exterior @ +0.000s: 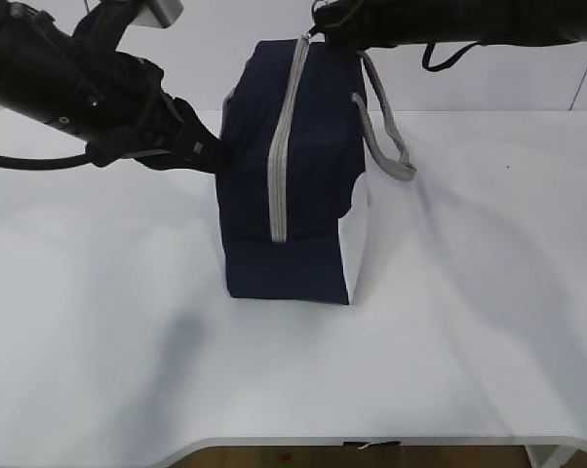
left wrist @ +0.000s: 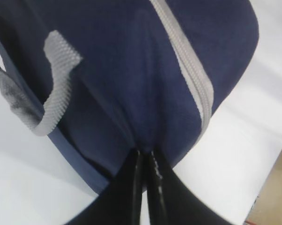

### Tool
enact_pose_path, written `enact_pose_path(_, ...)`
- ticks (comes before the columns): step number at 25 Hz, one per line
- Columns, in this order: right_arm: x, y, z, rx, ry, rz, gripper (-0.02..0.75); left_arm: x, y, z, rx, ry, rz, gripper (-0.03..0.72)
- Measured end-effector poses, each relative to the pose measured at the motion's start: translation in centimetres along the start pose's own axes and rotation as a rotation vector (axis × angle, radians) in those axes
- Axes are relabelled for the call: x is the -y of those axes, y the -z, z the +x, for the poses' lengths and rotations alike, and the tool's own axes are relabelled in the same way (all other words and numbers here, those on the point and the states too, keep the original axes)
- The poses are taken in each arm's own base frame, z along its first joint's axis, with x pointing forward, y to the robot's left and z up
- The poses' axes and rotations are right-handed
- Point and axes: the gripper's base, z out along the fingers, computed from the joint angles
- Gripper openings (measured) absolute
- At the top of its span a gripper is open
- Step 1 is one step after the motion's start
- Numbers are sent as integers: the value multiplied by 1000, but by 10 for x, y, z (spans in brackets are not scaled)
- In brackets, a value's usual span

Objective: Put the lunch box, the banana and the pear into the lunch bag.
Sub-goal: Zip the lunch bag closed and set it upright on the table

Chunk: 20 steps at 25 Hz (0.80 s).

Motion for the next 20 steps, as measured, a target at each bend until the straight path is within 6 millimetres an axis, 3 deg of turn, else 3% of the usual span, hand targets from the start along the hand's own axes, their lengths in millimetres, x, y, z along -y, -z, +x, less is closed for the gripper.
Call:
enact_pose_path(4, 4, -4, -3, 34, -70, -2, 6, -1, 1, 2, -14, 5, 12, -8)
enact_pose_path(20, 19, -20, 22, 62, -294, -40, 6, -4, 24, 10, -121, 17, 47, -8)
